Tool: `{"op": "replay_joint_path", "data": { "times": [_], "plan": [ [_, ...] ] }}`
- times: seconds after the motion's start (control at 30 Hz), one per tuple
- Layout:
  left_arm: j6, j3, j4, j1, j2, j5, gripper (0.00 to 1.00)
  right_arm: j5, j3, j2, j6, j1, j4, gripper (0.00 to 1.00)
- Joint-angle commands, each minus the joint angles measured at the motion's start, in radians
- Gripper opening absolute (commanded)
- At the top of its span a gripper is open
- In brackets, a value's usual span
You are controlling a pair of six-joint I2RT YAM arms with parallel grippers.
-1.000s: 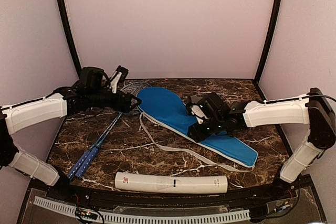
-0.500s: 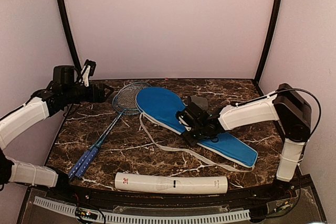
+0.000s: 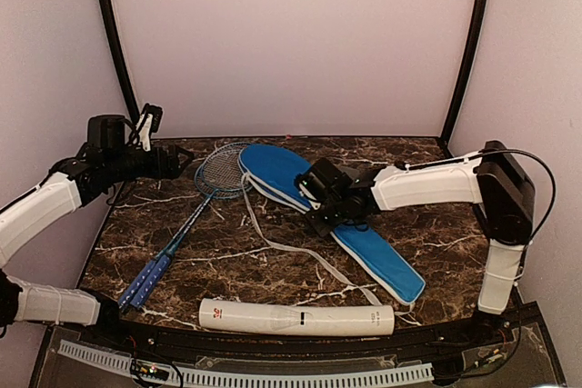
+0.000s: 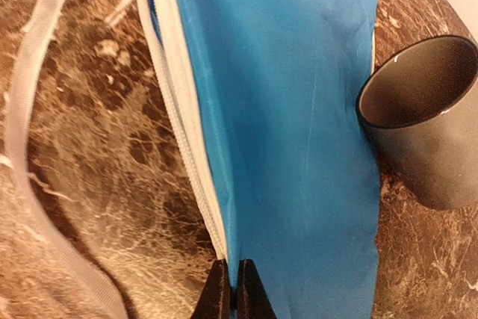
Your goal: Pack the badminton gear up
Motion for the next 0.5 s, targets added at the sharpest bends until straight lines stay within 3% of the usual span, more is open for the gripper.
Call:
{"op": "replay_joint_path", "data": {
  "times": [0.0,0.17,0.47],
  "plan": [
    [0.004,-0.015,-0.007,0.002,-0.036,-0.015,0.94,-0.093,0.122,-0.092,0.063,-0.003,-0.036,0.00],
    [0.000,-0.020,0.007,0.003,-0.028,0.021,0.94,-0.237,0.208,-0.138,0.153,-0.047,-0.012,0.00],
    [-0.010,-0.009,-0.002,0.002,0.021,0.084,0.92,-0.415,0.201,-0.151,0.321,-0.102,0.284,0.00]
  ]
}}
